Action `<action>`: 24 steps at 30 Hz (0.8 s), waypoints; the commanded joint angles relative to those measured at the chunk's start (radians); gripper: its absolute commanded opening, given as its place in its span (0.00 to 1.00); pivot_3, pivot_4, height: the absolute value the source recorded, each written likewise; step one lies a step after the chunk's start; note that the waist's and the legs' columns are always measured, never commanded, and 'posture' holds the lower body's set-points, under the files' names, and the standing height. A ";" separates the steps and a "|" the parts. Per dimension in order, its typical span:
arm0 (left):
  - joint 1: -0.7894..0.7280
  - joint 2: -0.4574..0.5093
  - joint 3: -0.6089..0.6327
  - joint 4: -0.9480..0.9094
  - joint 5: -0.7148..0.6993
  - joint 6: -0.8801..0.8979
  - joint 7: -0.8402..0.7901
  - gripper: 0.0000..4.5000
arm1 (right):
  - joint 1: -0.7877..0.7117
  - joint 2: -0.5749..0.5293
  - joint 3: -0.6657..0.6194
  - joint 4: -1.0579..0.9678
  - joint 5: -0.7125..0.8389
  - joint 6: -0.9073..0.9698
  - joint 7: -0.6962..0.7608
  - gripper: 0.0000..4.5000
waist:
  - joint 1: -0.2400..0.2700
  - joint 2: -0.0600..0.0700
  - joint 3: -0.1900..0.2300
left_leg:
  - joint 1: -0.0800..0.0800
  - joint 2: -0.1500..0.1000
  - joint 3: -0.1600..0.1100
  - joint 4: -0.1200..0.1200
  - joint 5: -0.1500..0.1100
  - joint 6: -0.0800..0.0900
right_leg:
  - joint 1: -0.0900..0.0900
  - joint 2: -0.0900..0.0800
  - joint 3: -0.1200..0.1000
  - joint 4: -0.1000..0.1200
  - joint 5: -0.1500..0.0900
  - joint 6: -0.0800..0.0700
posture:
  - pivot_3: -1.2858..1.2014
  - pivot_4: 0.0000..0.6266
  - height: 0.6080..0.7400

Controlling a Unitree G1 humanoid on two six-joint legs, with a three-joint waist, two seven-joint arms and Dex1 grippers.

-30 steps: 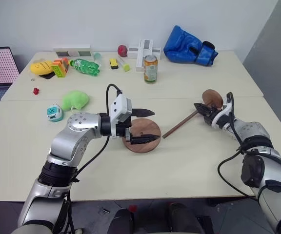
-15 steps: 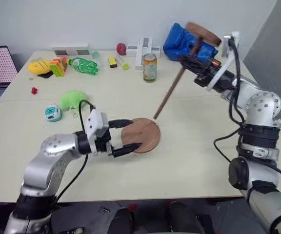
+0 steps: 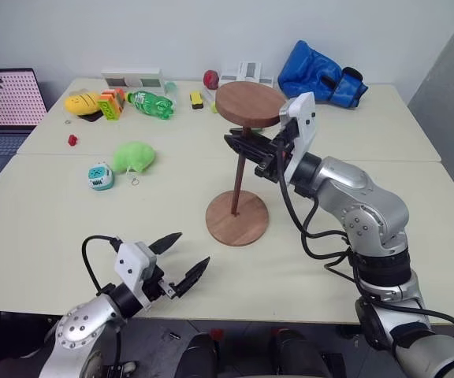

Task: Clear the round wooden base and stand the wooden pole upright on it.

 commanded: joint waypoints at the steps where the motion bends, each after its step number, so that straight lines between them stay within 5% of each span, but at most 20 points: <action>1: -0.005 0.002 -0.006 -0.019 0.016 -0.053 0.016 1.00 | 0.005 0.003 0.014 -0.010 -0.031 -0.054 0.012 0.06 | -0.002 0.000 0.000 | 0.000 0.000 0.000 0.000 0.000 0.000 | 0.000 0.000 0.000 0.000 0.000 0.000 | 0.52 0.24 1.00; 24: -0.039 0.012 -0.034 -0.007 0.002 -0.050 0.046 1.00 | 0.033 0.038 0.047 0.029 -0.078 -0.085 0.023 0.06 | -0.007 0.000 0.000 | 0.001 0.001 0.000 -0.001 0.000 0.000 | 0.000 0.001 0.000 0.000 0.000 0.000 | 0.52 0.24 1.00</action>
